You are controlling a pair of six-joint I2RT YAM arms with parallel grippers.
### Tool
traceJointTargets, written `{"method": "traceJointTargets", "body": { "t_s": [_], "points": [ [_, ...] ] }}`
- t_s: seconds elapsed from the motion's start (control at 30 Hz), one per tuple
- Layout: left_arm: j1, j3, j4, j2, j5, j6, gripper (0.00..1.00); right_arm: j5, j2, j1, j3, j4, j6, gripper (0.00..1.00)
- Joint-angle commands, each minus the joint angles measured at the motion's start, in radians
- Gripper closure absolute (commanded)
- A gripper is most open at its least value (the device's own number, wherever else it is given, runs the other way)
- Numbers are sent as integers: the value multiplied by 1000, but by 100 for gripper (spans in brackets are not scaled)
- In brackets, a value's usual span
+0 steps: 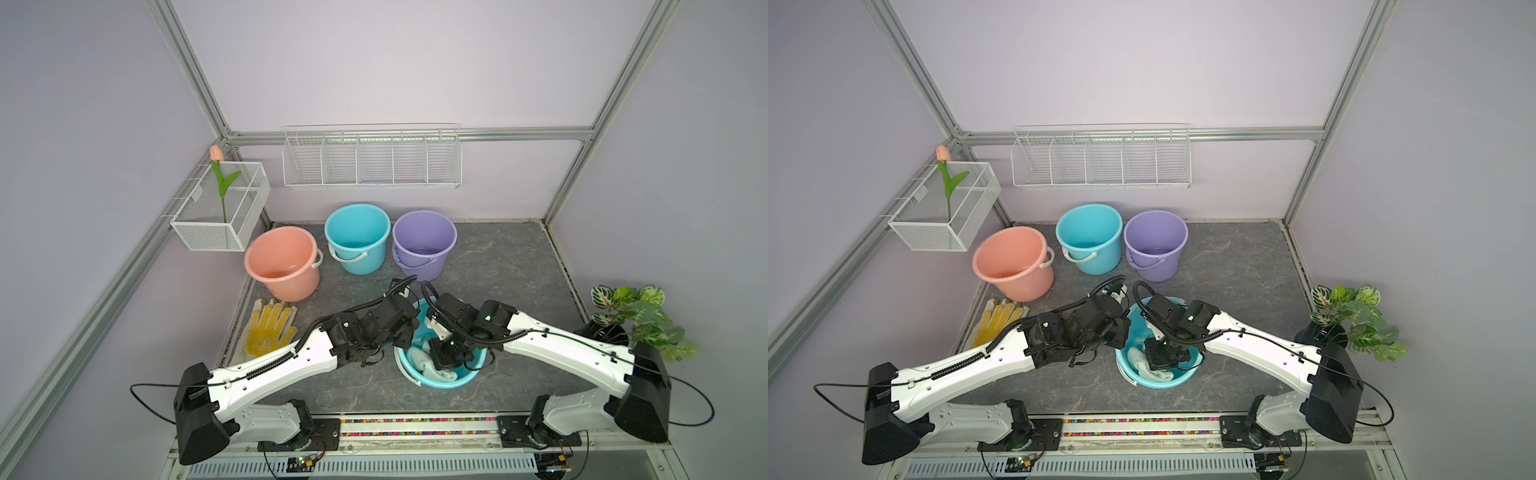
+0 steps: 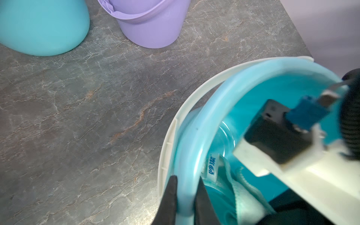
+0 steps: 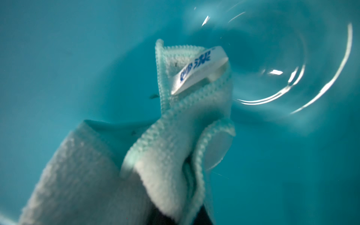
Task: Wipe the inside of the bucket with a cloth
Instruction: Wipe the dirt from the inside of the bucket.
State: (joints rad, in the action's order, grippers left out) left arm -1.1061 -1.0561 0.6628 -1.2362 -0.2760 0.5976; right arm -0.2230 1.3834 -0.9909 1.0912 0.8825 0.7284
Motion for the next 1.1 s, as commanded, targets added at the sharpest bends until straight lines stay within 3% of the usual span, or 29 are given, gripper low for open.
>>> {"method": "traceJointTargets", "body": {
  "t_s": [0.0,0.3,0.63,0.87,1.07],
  "points": [
    [-1,-15,-29,9,-6,2,100,-86,38,14,-64,-164,70,93],
    [-3,-25,-26,2,3,6,100,-25,164,38,-162,-318,114,93],
    [-2,-25,-24,4,6,19,100,115,261,38,-194,-327,106,93],
    [-2,-21,-29,9,-4,34,100,122,148,29,-149,-207,93,93],
    [-3,-16,-38,6,-11,47,100,39,-17,28,-117,-157,131,93]
  ]
}}
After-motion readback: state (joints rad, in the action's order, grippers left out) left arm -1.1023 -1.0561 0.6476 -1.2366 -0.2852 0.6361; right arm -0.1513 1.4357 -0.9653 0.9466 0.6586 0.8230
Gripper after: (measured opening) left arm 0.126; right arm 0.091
